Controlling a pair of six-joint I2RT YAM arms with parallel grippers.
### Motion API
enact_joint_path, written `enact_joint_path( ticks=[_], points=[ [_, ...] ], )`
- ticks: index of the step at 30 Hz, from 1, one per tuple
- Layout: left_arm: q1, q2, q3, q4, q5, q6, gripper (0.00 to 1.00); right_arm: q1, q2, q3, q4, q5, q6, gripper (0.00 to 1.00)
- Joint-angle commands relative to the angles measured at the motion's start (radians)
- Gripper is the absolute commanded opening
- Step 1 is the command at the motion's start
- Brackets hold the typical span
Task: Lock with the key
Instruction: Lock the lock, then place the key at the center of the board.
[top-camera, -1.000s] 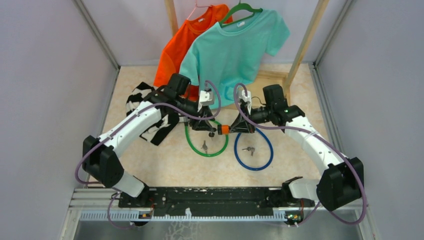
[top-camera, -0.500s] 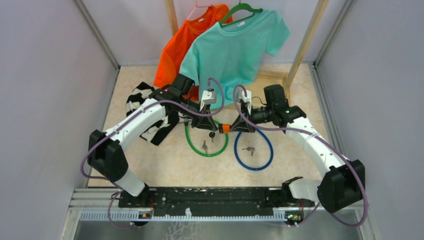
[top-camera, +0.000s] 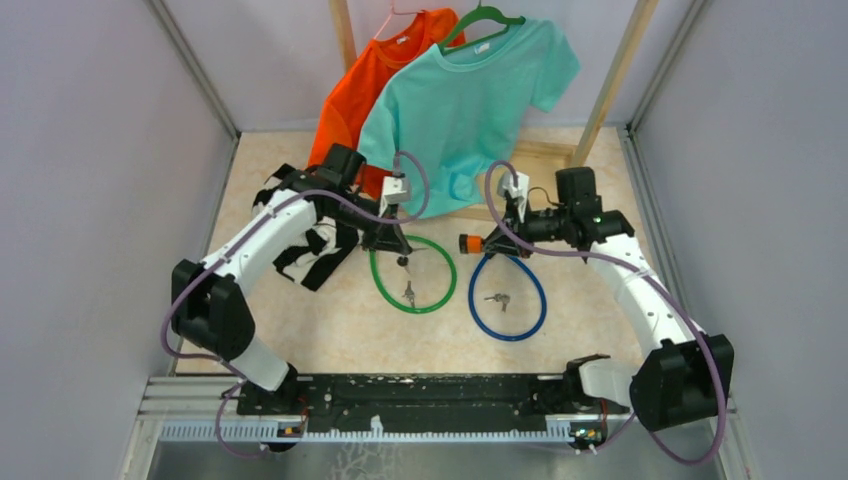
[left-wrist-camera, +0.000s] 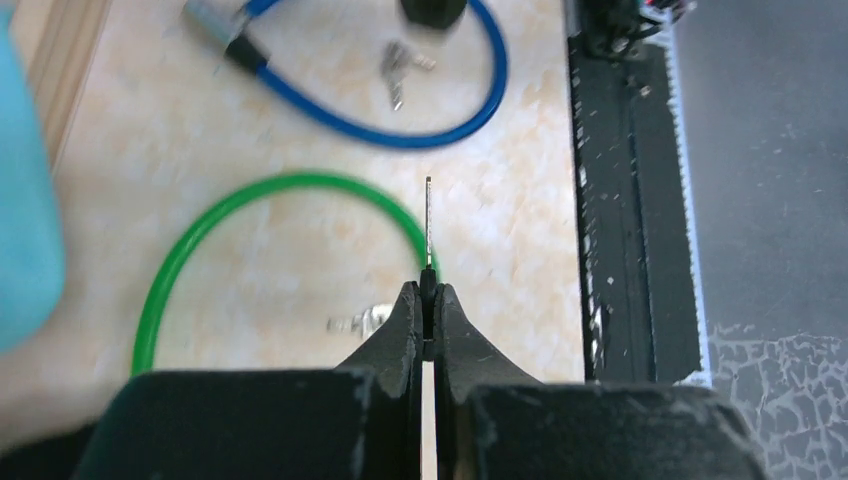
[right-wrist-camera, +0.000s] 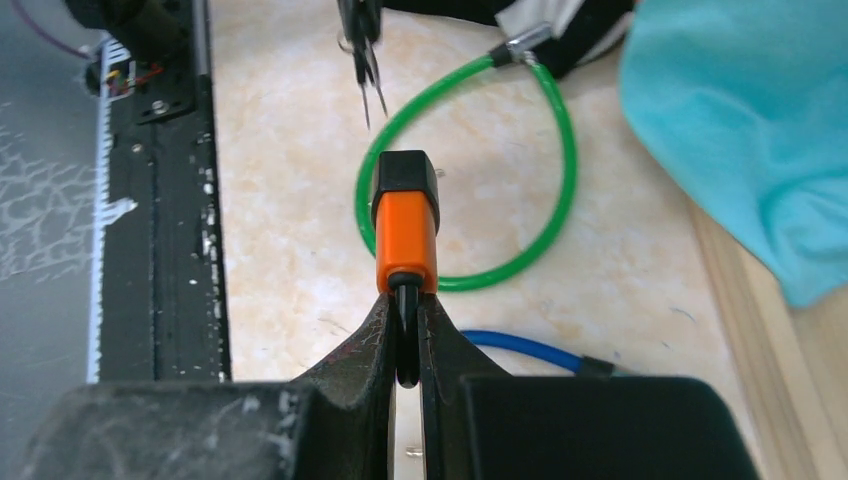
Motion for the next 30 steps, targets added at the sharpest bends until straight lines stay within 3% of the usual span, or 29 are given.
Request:
enact_joint_path(
  ticks=[1,9,16,21,27,30],
  points=[
    [0.096,-0.047,-0.017,-0.212,-0.099,0.161,0.0,-0.058,-0.043,0.079,-0.049,-0.047,-0.104,0.0],
    [0.11,-0.134,-0.282,-0.289,-0.514,0.248,0.0,-0.04,-0.057,0.031,0.058,-0.044,0.017,0.0],
    [0.112,-0.188,-0.454,-0.242,-0.684,0.23,0.02,0.002,-0.045,-0.029,0.114,-0.025,0.049,0.0],
    [0.113,-0.174,-0.505,-0.183,-0.686,0.211,0.09,0.039,-0.039,-0.058,0.141,-0.001,0.07,0.0],
    [0.112,-0.193,-0.483,-0.11,-0.692,0.173,0.39,0.069,-0.036,-0.053,0.155,0.027,0.092,0.0],
    [0.112,-0.221,-0.426,-0.085,-0.629,0.153,0.54,0.085,-0.032,-0.054,0.178,0.034,0.113,0.0]
  ],
)
